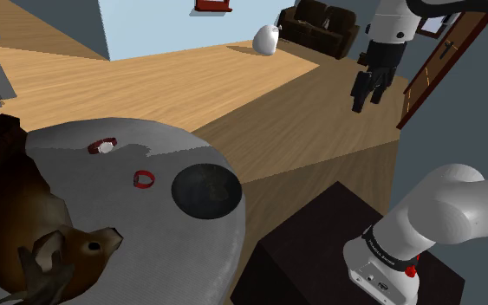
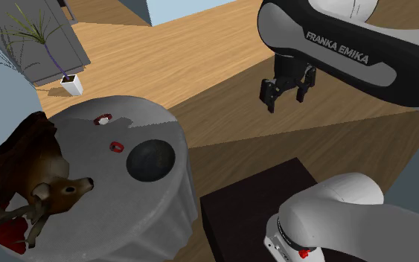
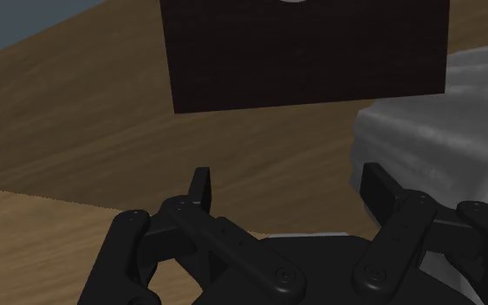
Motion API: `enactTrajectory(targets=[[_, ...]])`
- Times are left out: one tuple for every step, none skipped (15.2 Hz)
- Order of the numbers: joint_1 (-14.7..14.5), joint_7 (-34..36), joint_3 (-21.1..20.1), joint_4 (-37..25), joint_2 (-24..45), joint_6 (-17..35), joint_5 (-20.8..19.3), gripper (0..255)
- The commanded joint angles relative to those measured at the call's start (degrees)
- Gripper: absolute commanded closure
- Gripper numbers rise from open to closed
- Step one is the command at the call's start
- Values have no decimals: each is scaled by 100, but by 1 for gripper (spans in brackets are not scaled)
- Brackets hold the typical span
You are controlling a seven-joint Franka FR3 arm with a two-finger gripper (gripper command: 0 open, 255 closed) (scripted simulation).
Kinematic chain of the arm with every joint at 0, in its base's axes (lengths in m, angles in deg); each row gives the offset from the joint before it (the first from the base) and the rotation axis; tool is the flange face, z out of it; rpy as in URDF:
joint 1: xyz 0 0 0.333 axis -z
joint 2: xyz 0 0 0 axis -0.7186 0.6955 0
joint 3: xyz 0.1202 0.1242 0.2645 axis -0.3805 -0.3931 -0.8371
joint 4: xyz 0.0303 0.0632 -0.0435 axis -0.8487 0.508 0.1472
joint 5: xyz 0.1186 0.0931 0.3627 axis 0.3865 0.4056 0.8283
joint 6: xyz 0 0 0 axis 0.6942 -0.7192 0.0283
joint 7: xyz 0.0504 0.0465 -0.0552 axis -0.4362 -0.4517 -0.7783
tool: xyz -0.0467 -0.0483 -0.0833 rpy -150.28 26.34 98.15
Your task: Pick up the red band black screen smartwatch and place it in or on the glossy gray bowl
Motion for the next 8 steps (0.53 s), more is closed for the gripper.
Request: enactTrajectory(targets=[[0,0,0,0,0,0,0,0],[-42,143,-104,43,43,84,109,0],[-84,285,-208,80,93,170,216,0],[-127,426,-312,110,150,260,322,0],[-170,565,-415,133,215,352,424,0],[-212,703,-519,150,287,447,525,0],[-254,840,-623,160,367,544,622,0],[-295,975,-727,163,454,643,716,0]])
